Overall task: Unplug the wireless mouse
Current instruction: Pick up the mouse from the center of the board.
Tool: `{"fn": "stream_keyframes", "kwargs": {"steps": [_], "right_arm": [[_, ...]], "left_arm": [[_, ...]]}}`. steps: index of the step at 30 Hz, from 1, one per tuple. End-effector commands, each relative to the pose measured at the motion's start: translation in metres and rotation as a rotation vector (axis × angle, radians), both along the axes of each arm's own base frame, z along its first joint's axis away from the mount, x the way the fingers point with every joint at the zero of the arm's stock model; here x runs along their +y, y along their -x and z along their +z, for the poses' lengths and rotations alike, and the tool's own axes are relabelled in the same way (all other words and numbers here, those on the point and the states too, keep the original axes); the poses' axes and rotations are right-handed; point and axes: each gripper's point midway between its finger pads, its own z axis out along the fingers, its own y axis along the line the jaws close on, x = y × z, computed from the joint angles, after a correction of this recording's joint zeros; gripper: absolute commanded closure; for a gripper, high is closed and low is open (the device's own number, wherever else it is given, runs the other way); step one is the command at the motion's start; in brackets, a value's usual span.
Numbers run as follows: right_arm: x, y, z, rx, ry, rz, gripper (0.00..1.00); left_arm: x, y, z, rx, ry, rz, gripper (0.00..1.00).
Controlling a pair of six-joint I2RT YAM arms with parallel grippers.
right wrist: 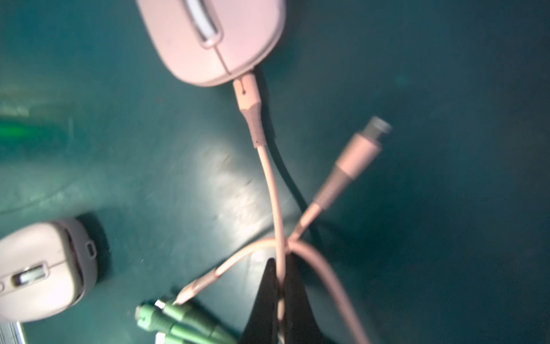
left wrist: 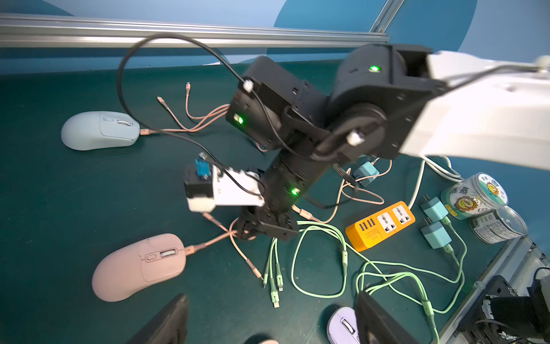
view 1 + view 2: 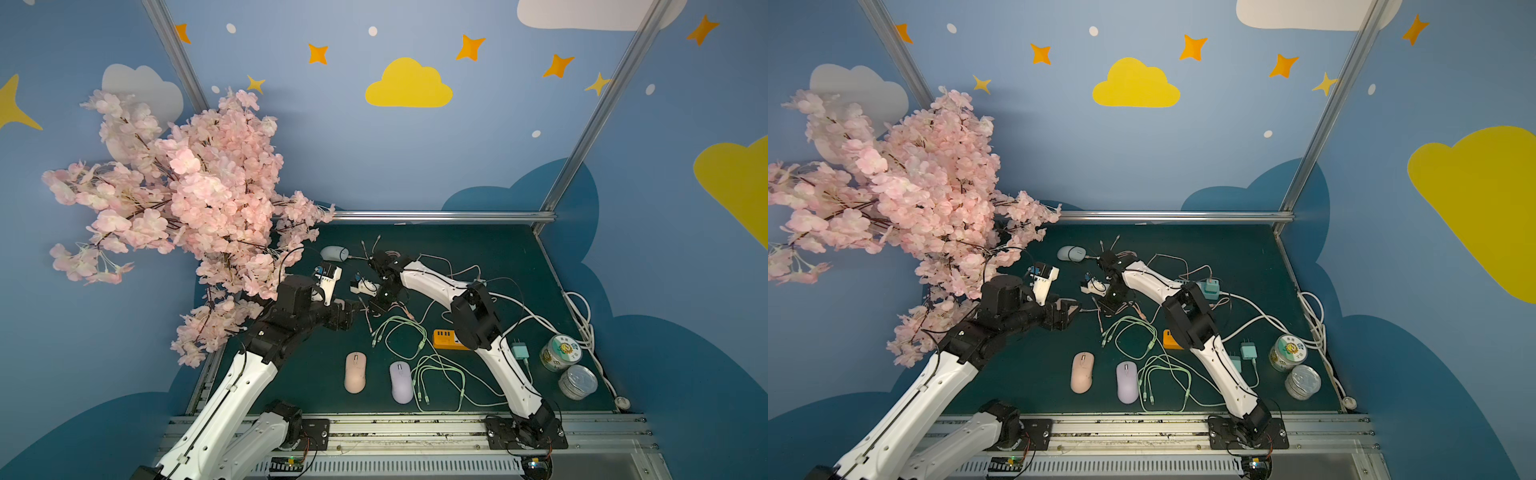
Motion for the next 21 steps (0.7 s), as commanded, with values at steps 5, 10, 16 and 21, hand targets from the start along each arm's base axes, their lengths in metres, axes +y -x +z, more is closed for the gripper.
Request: {"fn": "stream_keyframes", "kwargs": {"steps": [5, 10, 16, 21], "right_arm": [[-0.027, 0.012, 0.064, -0.035, -0.069, -0.098, 1.00], [-0.046, 0.009, 0.112, 0.029, -0.201, -0.209, 1.00], [-0.060, 0.002, 0.153, 0.114, -0.299, -0.309, 1.00], [-0.067, 0.004, 0.165, 0.115, -0.278, -0.322, 1.00]], "left_arm": [[-0.025, -0.003, 0.006, -0.048, 0.093, -0.129, 0.09], [-0.036, -0.021, -0.007, -0.139, 0.245, -0.055, 0.12], [-0.069, -0.043, -0.055, -0.347, 0.096, -0.071, 0.12], [-0.085, -0.051, -0.074, -0.507, 0.006, -0.177, 0.09]]}}
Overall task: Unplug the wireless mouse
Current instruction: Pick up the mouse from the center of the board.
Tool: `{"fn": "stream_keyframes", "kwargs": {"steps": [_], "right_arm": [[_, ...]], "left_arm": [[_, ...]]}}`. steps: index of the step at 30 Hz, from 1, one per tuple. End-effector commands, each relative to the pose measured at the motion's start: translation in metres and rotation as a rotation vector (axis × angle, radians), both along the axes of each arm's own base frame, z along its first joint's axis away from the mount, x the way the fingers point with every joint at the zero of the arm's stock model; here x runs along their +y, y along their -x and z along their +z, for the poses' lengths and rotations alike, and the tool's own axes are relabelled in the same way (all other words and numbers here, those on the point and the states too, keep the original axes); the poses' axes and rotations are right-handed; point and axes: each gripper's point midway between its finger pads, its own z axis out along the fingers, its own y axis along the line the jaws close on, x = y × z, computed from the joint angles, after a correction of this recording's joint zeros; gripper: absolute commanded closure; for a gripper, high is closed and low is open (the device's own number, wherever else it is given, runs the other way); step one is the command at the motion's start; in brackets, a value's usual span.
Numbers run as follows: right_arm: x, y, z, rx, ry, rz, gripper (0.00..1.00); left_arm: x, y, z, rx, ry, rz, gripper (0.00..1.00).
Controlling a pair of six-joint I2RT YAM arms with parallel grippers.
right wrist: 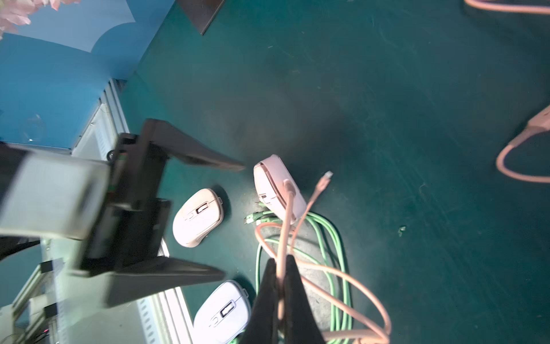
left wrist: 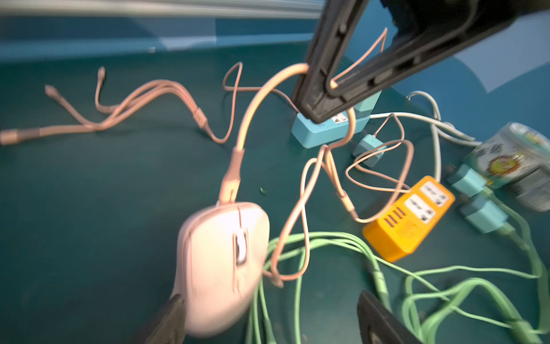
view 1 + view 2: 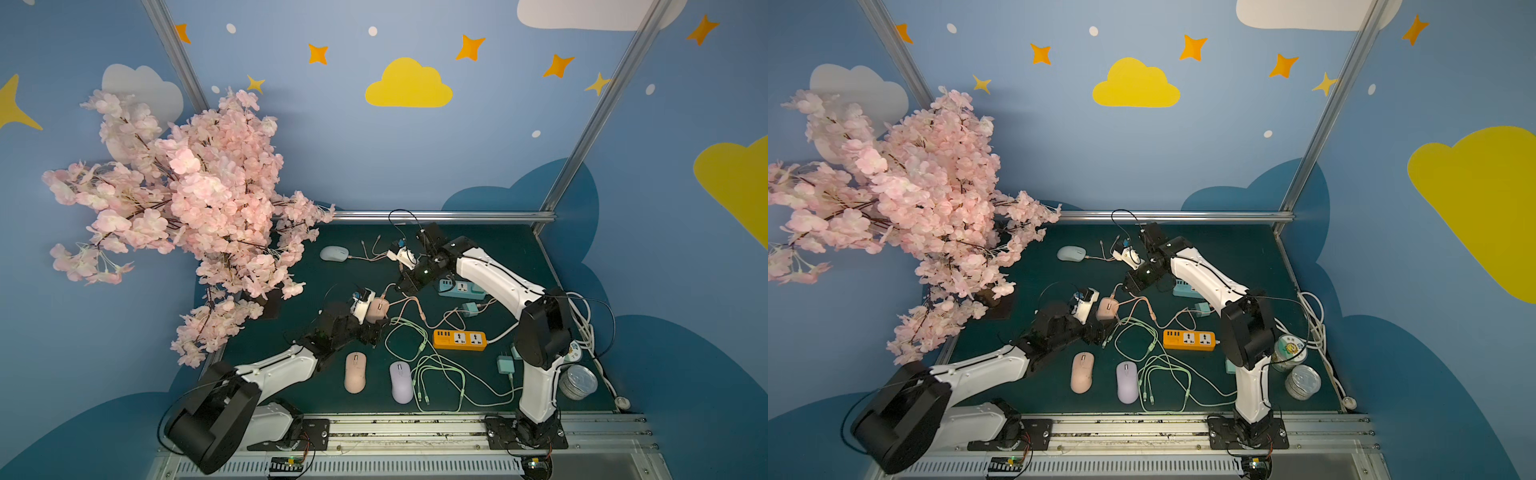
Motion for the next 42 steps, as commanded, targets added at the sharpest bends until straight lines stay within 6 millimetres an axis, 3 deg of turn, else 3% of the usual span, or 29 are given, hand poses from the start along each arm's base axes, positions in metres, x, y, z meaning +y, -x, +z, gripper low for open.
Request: {"fn": "stream_keyframes", "kwargs": {"steps": [1, 7, 11, 17, 24, 30, 35, 42], "right_arm": [[0.001, 0.012, 0.020, 0.032, -0.013, 0.002, 1.00], [-0.003, 0.013, 0.033, 0.017, -0.017, -0.009, 1.00], [-0.003, 0.012, 0.059, -0.062, -0.048, -0.013, 1.00], [-0.011, 0.012, 0.087, -0.183, -0.032, 0.000, 1.00], [-0.006, 0.044, 0.114, -0.232, -0.061, 0.099, 1.00], [0.009, 0.083, 0.148, -0.213, -0.137, 0.198, 1.00], [0.019, 0.100, 0.177, -0.176, -0.208, 0.226, 1.00], [0.019, 0.106, 0.197, -0.179, -0.249, 0.211, 1.00]], "left_arm": [[-0.009, -0.018, 0.047, -0.320, 0.003, -0.043, 0.08], [-0.013, -0.004, 0.042, -0.383, -0.069, -0.197, 0.08], [-0.006, 0.004, 0.040, -0.416, -0.082, -0.254, 0.08], [-0.006, 0.005, 0.053, -0.409, -0.021, -0.327, 0.08], [-0.009, 0.003, 0.060, -0.394, 0.005, -0.345, 0.08], [-0.008, 0.002, 0.065, -0.398, 0.009, -0.333, 0.08], [-0.007, 0.006, 0.071, -0.404, 0.020, -0.332, 0.10], [-0.010, 0.016, 0.086, -0.428, 0.083, -0.364, 0.28]]}}
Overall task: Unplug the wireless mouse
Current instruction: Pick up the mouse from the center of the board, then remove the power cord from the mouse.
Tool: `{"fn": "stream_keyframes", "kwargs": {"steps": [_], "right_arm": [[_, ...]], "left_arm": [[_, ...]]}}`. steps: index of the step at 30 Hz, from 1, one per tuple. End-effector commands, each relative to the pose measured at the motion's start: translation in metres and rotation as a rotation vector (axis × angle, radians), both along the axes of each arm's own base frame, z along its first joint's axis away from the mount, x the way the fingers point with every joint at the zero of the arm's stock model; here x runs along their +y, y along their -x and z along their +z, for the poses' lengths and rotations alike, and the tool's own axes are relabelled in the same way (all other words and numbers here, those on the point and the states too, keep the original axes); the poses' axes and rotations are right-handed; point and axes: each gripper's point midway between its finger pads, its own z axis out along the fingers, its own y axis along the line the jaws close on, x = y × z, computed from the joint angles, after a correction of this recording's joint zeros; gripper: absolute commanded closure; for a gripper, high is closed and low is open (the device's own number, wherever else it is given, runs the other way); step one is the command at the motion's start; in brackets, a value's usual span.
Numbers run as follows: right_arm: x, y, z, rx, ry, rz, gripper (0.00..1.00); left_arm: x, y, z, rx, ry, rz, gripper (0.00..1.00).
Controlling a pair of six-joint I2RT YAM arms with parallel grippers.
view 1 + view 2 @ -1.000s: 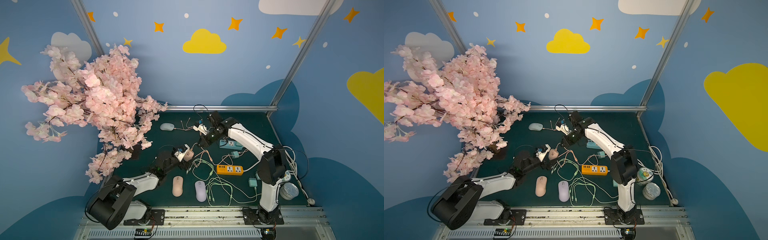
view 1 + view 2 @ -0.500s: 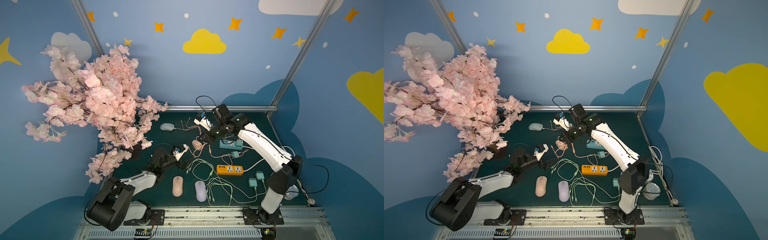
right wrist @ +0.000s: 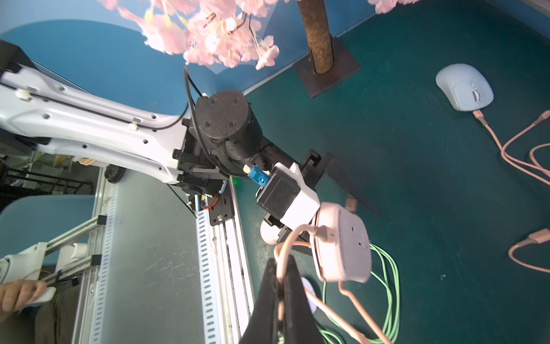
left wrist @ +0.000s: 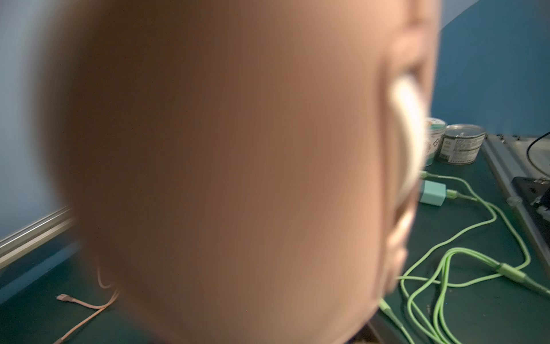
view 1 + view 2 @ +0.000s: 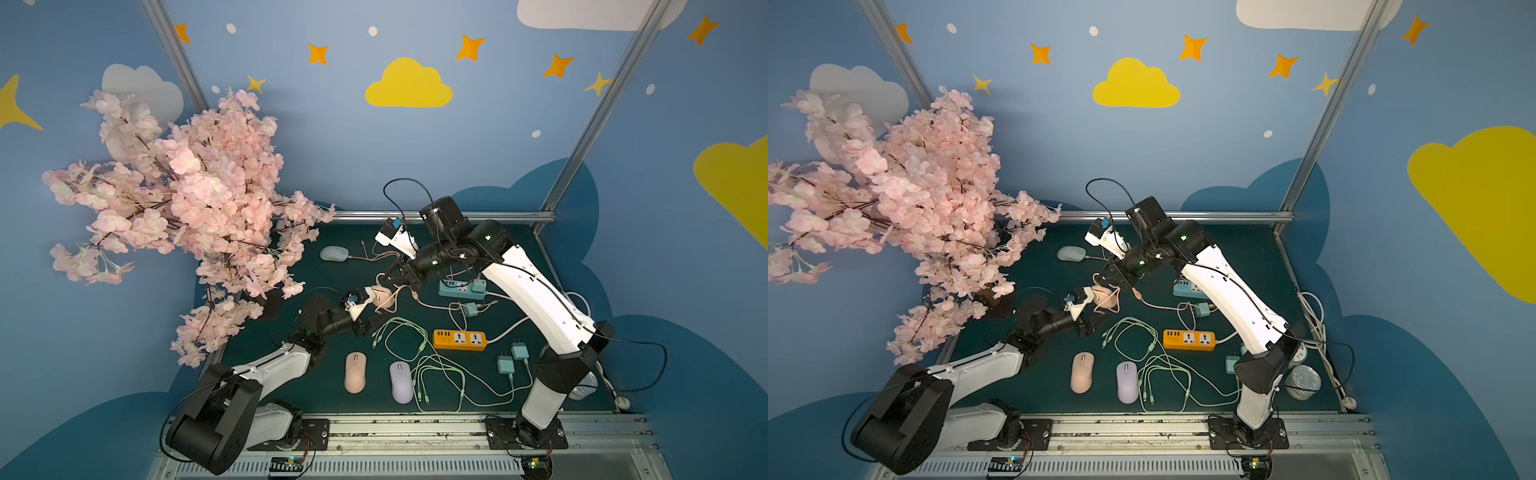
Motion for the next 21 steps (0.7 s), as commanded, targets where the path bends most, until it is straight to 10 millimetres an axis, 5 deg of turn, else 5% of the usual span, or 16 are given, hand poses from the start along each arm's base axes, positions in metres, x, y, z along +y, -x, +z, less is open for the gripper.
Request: {"fn": "stream_keyframes", "kwargs": {"steps": [1, 7, 14, 18, 21], "right_arm": [[-0.004, 0.012, 0.014, 0.032, -0.025, 0.010, 1.00], [-0.003, 0.011, 0.009, 0.044, -0.012, 0.004, 1.00], [-0.004, 0.006, 0.010, 0.026, -0.001, -0.020, 1.00], [-0.004, -0.012, 0.010, 0.004, 0.012, -0.074, 1.00], [0.006, -0.035, 0.034, -0.052, -0.026, -0.118, 1.00]], "left_arm": [[-0.003, 0.009, 0.016, -0.017, 0.057, -0.049, 0.29], [-0.018, 0.034, 0.040, -0.026, 0.147, -0.228, 0.23], [-0.020, 0.037, 0.035, -0.007, 0.135, -0.257, 0.67], [-0.020, 0.037, 0.033, 0.005, 0.122, -0.253, 0.70], [-0.023, 0.037, 0.019, 0.029, 0.081, -0.245, 0.73]]}}
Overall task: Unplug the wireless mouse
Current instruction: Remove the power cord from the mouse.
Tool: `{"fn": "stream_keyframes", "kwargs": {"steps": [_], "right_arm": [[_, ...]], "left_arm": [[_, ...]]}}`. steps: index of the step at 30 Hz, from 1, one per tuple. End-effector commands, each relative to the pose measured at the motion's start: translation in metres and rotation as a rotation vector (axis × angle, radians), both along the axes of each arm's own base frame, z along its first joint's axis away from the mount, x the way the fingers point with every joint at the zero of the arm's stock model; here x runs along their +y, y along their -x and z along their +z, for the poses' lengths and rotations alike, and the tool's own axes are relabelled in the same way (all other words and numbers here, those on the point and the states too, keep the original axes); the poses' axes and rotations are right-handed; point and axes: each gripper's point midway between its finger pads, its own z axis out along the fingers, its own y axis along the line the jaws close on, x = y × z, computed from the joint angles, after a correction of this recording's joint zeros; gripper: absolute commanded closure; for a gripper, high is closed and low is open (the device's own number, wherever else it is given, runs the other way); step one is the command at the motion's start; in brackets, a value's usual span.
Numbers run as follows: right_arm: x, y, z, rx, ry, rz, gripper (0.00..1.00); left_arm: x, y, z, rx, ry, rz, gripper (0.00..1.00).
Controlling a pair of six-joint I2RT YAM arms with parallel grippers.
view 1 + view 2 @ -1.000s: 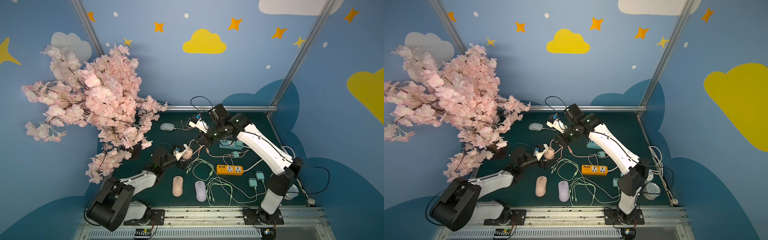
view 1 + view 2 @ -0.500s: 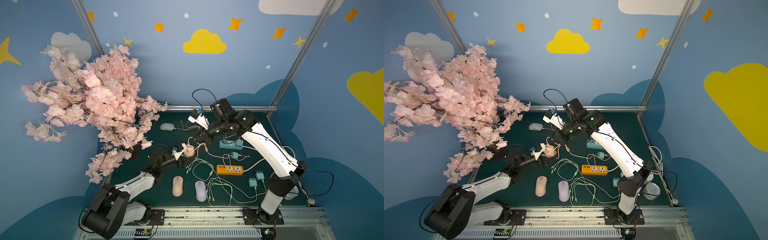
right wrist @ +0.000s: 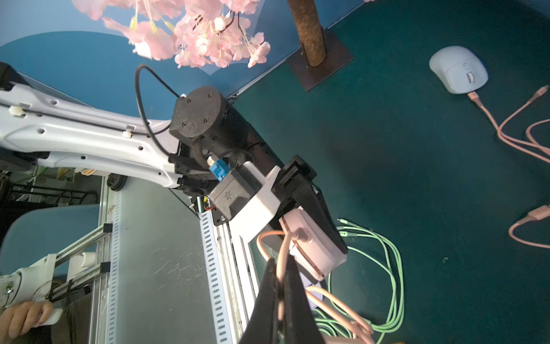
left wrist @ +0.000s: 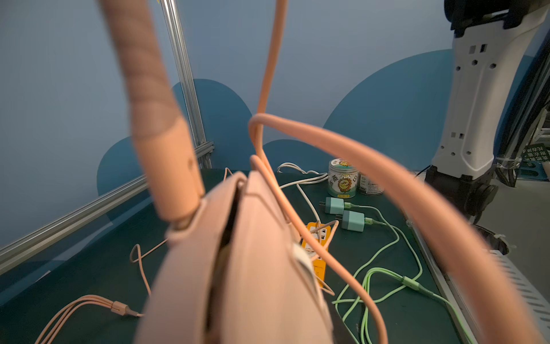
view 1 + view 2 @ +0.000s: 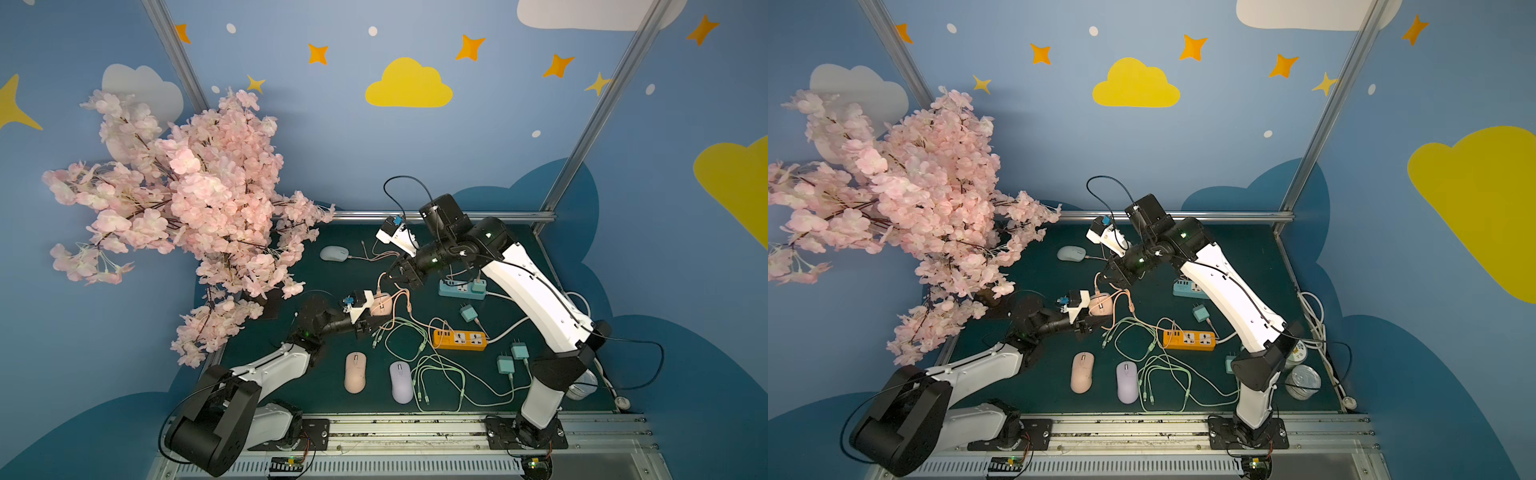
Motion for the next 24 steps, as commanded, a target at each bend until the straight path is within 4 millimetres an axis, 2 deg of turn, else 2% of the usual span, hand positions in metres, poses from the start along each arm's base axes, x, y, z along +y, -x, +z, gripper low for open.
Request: {"fn": "stream_keyframes", "kwargs": {"steps": [1, 4, 7, 10, 16, 19, 24], "right_arm": [[0.012, -0.025, 0.044, -0.105, -0.093, -0.048, 1.00], [0.015, -0.025, 0.104, -0.221, -0.248, -0.060, 1.00], [0.010, -0.031, 0.138, -0.312, -0.339, -0.110, 1.00], [0.000, -0.037, 0.151, -0.373, -0.378, -0.160, 1.00], [-0.025, -0.035, 0.159, -0.427, -0.345, -0.212, 1.00], [-0.040, -0.038, 0.166, -0.465, -0.344, -0.252, 1.00], [-0.061, -0.055, 0.172, -0.466, -0.343, -0.312, 1.00]], "left_arm": [[-0.004, 0.001, -0.015, 0.033, -0.055, -0.009, 0.75], [-0.004, -0.001, -0.030, 0.072, -0.079, -0.003, 0.80], [-0.002, -0.001, -0.037, 0.087, -0.091, 0.004, 0.82], [-0.001, -0.004, -0.044, 0.110, -0.113, 0.026, 0.83], [0.008, -0.025, -0.056, 0.198, -0.123, 0.114, 0.86], [0.009, -0.025, -0.061, 0.202, -0.135, 0.114, 0.87], [0.007, -0.021, -0.061, 0.189, -0.152, 0.091, 0.88]]}}
